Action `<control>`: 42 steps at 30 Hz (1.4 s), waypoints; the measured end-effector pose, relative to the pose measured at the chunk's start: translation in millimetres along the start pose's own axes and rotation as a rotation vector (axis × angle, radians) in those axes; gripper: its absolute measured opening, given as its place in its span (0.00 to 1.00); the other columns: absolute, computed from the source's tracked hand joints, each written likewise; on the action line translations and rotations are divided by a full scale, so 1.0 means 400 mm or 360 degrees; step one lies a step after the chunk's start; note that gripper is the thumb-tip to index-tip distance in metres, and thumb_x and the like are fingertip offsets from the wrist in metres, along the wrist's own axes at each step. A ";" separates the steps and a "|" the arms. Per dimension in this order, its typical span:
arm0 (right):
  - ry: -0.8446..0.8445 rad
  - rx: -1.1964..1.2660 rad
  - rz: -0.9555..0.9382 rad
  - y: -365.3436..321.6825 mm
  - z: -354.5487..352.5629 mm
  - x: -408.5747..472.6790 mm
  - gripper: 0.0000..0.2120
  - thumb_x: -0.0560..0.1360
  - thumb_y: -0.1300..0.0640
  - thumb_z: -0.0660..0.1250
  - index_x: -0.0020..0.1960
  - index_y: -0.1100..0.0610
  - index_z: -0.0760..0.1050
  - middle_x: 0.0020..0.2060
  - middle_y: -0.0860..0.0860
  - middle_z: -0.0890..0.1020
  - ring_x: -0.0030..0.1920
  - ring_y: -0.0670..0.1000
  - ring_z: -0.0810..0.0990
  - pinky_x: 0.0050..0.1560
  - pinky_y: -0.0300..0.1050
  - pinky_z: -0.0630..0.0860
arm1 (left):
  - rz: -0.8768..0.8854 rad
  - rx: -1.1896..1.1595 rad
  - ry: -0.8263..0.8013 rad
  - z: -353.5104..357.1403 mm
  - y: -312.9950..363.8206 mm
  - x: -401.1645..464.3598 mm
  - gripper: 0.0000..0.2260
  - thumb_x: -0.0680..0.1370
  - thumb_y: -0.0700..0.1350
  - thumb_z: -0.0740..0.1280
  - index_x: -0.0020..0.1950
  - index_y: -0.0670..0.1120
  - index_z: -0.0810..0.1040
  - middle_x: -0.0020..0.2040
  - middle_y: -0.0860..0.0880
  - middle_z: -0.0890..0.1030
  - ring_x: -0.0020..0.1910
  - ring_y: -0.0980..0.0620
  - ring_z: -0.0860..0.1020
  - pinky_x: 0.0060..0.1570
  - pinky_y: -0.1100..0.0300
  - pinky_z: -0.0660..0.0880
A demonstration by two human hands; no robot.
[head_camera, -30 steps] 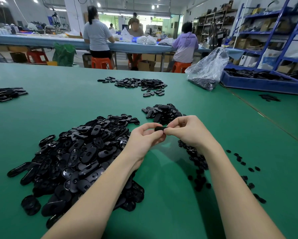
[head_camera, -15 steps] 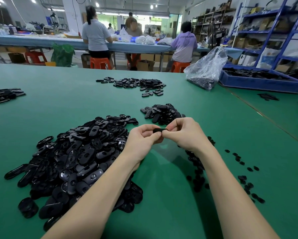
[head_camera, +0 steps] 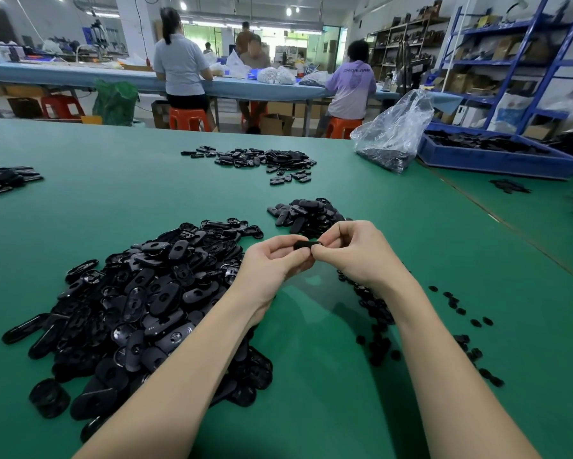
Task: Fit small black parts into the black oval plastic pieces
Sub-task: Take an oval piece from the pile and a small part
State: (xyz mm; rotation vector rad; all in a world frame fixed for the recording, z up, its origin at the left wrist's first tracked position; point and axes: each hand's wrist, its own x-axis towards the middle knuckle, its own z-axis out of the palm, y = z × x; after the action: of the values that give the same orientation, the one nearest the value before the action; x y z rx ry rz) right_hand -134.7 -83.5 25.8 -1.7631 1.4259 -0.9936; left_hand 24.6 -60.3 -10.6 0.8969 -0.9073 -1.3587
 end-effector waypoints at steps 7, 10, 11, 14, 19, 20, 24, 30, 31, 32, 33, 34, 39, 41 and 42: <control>0.0033 -0.0049 -0.0042 0.002 0.012 -0.004 0.07 0.69 0.55 0.77 0.38 0.53 0.80 0.26 0.42 0.78 0.23 0.38 0.71 0.25 0.30 0.67 | 0.0069 0.0233 0.0035 -0.001 -0.001 -0.003 0.06 0.77 0.32 0.71 0.48 0.42 0.82 0.42 0.45 0.87 0.40 0.52 0.85 0.45 0.65 0.80; 0.0042 -0.0053 -0.0057 0.005 0.014 -0.003 0.07 0.69 0.56 0.77 0.38 0.52 0.79 0.24 0.40 0.78 0.23 0.38 0.72 0.26 0.30 0.68 | 0.0075 0.0241 0.0031 -0.001 -0.001 -0.002 0.06 0.77 0.32 0.71 0.48 0.42 0.82 0.43 0.45 0.87 0.40 0.52 0.85 0.46 0.65 0.80; 0.0038 -0.0039 -0.0051 0.006 0.013 -0.002 0.07 0.69 0.56 0.77 0.38 0.52 0.79 0.24 0.40 0.78 0.23 0.38 0.71 0.26 0.30 0.67 | 0.0064 0.0199 0.0020 -0.001 -0.001 -0.001 0.06 0.77 0.32 0.71 0.49 0.42 0.82 0.43 0.44 0.87 0.41 0.51 0.85 0.46 0.65 0.80; 0.0005 0.0055 -0.0026 0.009 0.008 0.001 0.07 0.71 0.57 0.76 0.38 0.52 0.79 0.25 0.40 0.78 0.24 0.39 0.71 0.26 0.31 0.67 | -0.0002 -0.0004 -0.0027 -0.001 0.002 0.000 0.07 0.76 0.31 0.71 0.51 0.40 0.81 0.43 0.44 0.87 0.42 0.51 0.85 0.45 0.65 0.80; -0.0010 0.0016 -0.0046 0.011 0.004 0.001 0.07 0.71 0.57 0.76 0.38 0.52 0.79 0.25 0.40 0.78 0.24 0.38 0.71 0.26 0.31 0.68 | -0.0023 0.0002 -0.0031 -0.001 0.003 -0.002 0.06 0.76 0.31 0.71 0.50 0.39 0.81 0.44 0.43 0.87 0.42 0.51 0.85 0.48 0.64 0.81; -0.0008 0.0004 -0.0050 0.012 0.005 0.001 0.07 0.71 0.57 0.76 0.38 0.52 0.79 0.25 0.39 0.78 0.24 0.38 0.71 0.26 0.31 0.68 | -0.0012 0.0050 -0.0020 -0.001 0.002 -0.002 0.06 0.76 0.31 0.71 0.50 0.40 0.82 0.44 0.43 0.87 0.42 0.51 0.85 0.48 0.63 0.81; 0.0021 -0.0053 -0.0087 0.016 0.016 -0.002 0.08 0.69 0.56 0.77 0.37 0.52 0.78 0.24 0.39 0.77 0.23 0.38 0.72 0.26 0.29 0.66 | 0.0049 0.0200 0.0035 0.000 0.001 -0.002 0.06 0.76 0.31 0.72 0.47 0.41 0.82 0.42 0.43 0.86 0.39 0.51 0.85 0.45 0.65 0.80; 0.0000 -0.0021 -0.0133 0.030 0.011 0.005 0.06 0.73 0.52 0.77 0.44 0.48 0.81 0.31 0.41 0.82 0.26 0.39 0.72 0.31 0.35 0.69 | 0.0047 0.0088 0.0138 -0.007 -0.006 0.004 0.07 0.77 0.34 0.72 0.54 0.41 0.81 0.43 0.42 0.87 0.40 0.52 0.84 0.45 0.65 0.80; 0.0011 -0.0081 -0.0203 0.030 0.010 0.005 0.06 0.72 0.52 0.77 0.46 0.45 0.80 0.33 0.41 0.83 0.27 0.40 0.72 0.31 0.34 0.69 | 0.0042 0.0050 0.0180 -0.010 -0.007 0.008 0.08 0.77 0.35 0.72 0.55 0.41 0.80 0.42 0.43 0.87 0.40 0.52 0.85 0.45 0.64 0.80; 0.0019 -0.0158 -0.0287 0.029 0.011 0.006 0.08 0.72 0.52 0.77 0.47 0.43 0.80 0.35 0.40 0.83 0.27 0.41 0.72 0.32 0.35 0.70 | 0.0038 0.0012 0.0219 -0.013 -0.008 0.012 0.10 0.77 0.35 0.73 0.56 0.41 0.79 0.41 0.43 0.87 0.40 0.51 0.85 0.45 0.64 0.80; 0.0027 -0.0239 -0.0363 0.027 0.012 0.007 0.09 0.71 0.52 0.77 0.47 0.41 0.80 0.37 0.38 0.83 0.28 0.42 0.72 0.33 0.36 0.71 | 0.0037 -0.0019 0.0248 -0.016 -0.009 0.015 0.10 0.77 0.36 0.73 0.57 0.41 0.79 0.41 0.43 0.87 0.39 0.51 0.85 0.44 0.64 0.80; 0.0042 -0.0316 -0.0408 0.026 0.015 0.008 0.09 0.70 0.52 0.76 0.47 0.40 0.80 0.37 0.36 0.83 0.29 0.43 0.72 0.35 0.39 0.73 | 0.0038 -0.0031 0.0261 -0.018 -0.010 0.018 0.10 0.77 0.36 0.73 0.57 0.41 0.78 0.40 0.43 0.87 0.39 0.51 0.85 0.44 0.64 0.80; 0.0267 -0.0474 -0.0339 0.040 0.015 0.026 0.06 0.69 0.46 0.75 0.43 0.38 0.79 0.36 0.33 0.82 0.34 0.40 0.75 0.37 0.41 0.71 | 0.0036 0.0001 0.0295 -0.016 -0.015 0.025 0.12 0.78 0.39 0.73 0.59 0.44 0.76 0.44 0.44 0.87 0.43 0.50 0.86 0.48 0.61 0.81; 0.0459 -0.0465 -0.0178 0.043 0.011 0.054 0.05 0.69 0.46 0.74 0.42 0.40 0.79 0.37 0.36 0.83 0.37 0.39 0.78 0.40 0.41 0.70 | 0.0029 0.0020 0.0320 -0.012 -0.015 0.027 0.10 0.78 0.39 0.72 0.57 0.43 0.77 0.46 0.44 0.86 0.41 0.52 0.85 0.45 0.62 0.81; 0.0543 -0.0477 -0.0101 0.041 0.012 0.076 0.04 0.70 0.46 0.74 0.44 0.41 0.80 0.39 0.37 0.84 0.40 0.41 0.80 0.41 0.41 0.70 | 0.0031 0.0048 0.0309 -0.010 -0.015 0.026 0.08 0.78 0.39 0.72 0.56 0.42 0.77 0.45 0.45 0.85 0.39 0.53 0.85 0.42 0.63 0.80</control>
State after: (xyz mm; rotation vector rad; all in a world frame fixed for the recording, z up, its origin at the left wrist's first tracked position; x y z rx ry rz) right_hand -134.9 -116.5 14.0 -1.9260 1.8194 -1.2098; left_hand 25.9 -70.8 -17.4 1.0214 -0.7864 -1.2205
